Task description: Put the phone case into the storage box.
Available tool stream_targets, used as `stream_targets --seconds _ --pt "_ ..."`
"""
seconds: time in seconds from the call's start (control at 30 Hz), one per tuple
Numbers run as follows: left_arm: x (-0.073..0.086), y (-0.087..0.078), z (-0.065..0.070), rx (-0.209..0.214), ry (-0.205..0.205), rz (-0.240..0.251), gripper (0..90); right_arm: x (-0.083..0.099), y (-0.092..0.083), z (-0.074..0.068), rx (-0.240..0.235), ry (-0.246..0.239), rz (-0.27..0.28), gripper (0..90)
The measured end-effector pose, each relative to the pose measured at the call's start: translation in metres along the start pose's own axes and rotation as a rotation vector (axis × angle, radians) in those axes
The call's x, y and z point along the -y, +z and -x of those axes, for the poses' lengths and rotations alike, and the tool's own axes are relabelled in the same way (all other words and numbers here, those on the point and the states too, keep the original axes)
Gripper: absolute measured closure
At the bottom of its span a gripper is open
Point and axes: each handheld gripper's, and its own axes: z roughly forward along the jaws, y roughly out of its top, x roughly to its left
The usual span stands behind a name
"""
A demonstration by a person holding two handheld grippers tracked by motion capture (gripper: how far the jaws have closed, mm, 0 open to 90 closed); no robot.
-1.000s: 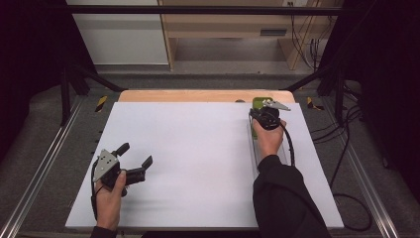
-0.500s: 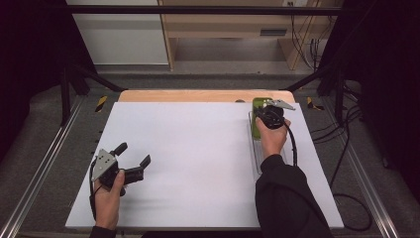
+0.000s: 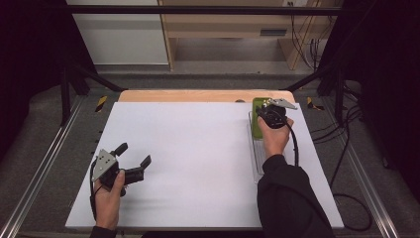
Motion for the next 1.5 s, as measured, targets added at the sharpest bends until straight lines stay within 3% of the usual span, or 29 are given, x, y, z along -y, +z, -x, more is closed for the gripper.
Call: stream_targets --seconds 0.4,0.77,0.97,1.1,1.23,1.5 --pt "-0.001 -0.002 -0.002 -0.010 0.003 0.007 1.9 -0.004 -0.004 -0.003 0.018 0.003 0.014 53.9" --pt "-0.002 -0.006 -0.006 -0.025 0.011 0.014 1.7 -0.008 -0.010 -0.004 0.041 0.024 0.022 28.8" --pt "-0.003 -0.008 -0.009 -0.030 0.010 0.016 1.6 -0.011 -0.011 -0.005 0.050 0.043 0.030 21.1" --pt "-0.002 -0.008 -0.010 -0.032 0.010 0.017 1.6 -0.013 -0.012 -0.005 0.035 0.068 0.029 15.2" --pt "-0.003 -0.009 -0.010 -0.033 0.008 0.020 1.6 -0.015 -0.014 -0.005 0.020 0.058 0.022 8.5" --pt "-0.002 -0.012 -0.012 -0.032 0.004 0.022 1.6 -0.025 -0.022 -0.011 -0.013 0.037 0.035 5.2"
